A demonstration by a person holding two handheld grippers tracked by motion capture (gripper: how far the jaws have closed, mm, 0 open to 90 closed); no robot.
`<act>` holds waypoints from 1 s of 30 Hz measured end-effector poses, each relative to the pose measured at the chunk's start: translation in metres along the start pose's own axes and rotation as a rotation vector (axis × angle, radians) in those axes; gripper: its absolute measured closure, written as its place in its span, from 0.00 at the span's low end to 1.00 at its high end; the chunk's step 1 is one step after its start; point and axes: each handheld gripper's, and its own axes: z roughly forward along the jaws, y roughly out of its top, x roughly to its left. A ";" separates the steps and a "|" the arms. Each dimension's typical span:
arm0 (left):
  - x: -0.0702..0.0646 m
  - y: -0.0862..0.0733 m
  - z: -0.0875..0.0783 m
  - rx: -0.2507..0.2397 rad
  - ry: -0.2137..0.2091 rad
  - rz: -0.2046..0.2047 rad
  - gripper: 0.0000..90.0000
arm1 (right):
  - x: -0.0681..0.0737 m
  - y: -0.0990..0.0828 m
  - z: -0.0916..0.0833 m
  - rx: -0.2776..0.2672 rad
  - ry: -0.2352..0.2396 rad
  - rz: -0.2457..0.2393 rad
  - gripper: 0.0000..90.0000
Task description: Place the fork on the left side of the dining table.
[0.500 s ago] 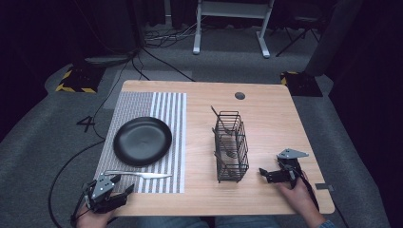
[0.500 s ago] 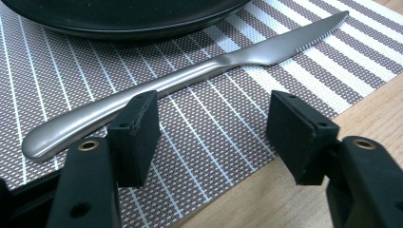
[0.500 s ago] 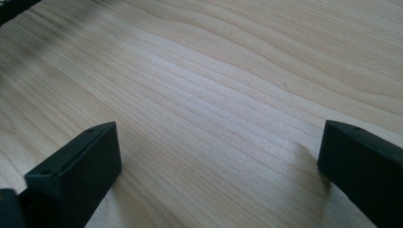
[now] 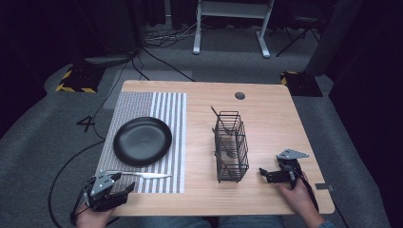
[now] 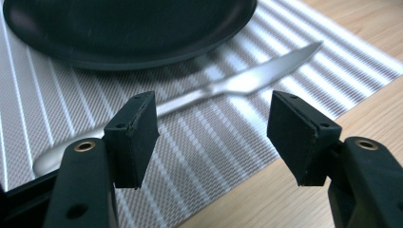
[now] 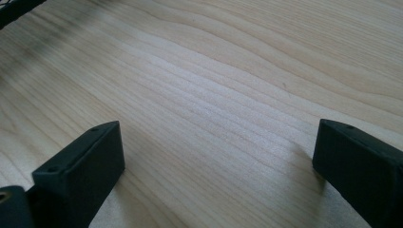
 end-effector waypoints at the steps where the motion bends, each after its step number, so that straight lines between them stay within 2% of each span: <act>1: -0.003 0.008 0.000 0.001 -0.018 0.000 0.38 | 0.000 0.000 0.000 -0.001 0.000 -0.001 0.04; 3: -0.005 0.011 0.000 0.003 -0.024 -0.001 0.39 | 0.000 0.000 0.000 -0.001 0.000 -0.001 0.04; 4: -0.008 0.021 0.003 0.016 -0.040 -0.012 0.40 | 0.000 0.000 0.000 -0.002 0.000 -0.001 0.04; 6: -0.009 0.025 0.005 0.022 -0.050 -0.021 0.40 | 0.000 0.000 0.000 -0.002 0.000 0.000 0.04; 8: -0.011 0.037 0.009 0.030 -0.080 -0.044 0.41 | 0.000 0.000 0.000 -0.002 0.000 0.000 0.04; 12: -0.017 0.053 0.010 0.029 -0.106 -0.027 0.42 | 0.000 0.000 0.000 -0.002 -0.002 0.002 0.04; 20: -0.019 0.069 0.010 0.014 -0.151 -0.034 0.42 | 0.001 0.000 0.000 -0.001 -0.004 0.004 0.04; 23: -0.021 0.080 0.013 0.012 -0.173 -0.015 0.42 | 0.001 0.000 0.000 -0.002 -0.004 0.004 0.04; 24: -0.021 0.080 0.013 0.012 -0.173 -0.015 0.42 | 0.001 0.000 0.000 -0.002 -0.004 0.004 0.04; 28: -0.023 0.101 0.020 0.024 -0.181 0.030 0.43 | 0.001 0.000 0.000 -0.003 -0.003 0.006 0.04; 30: -0.023 0.105 0.021 0.024 -0.184 0.037 0.43 | 0.000 0.000 0.000 -0.003 -0.003 0.006 0.05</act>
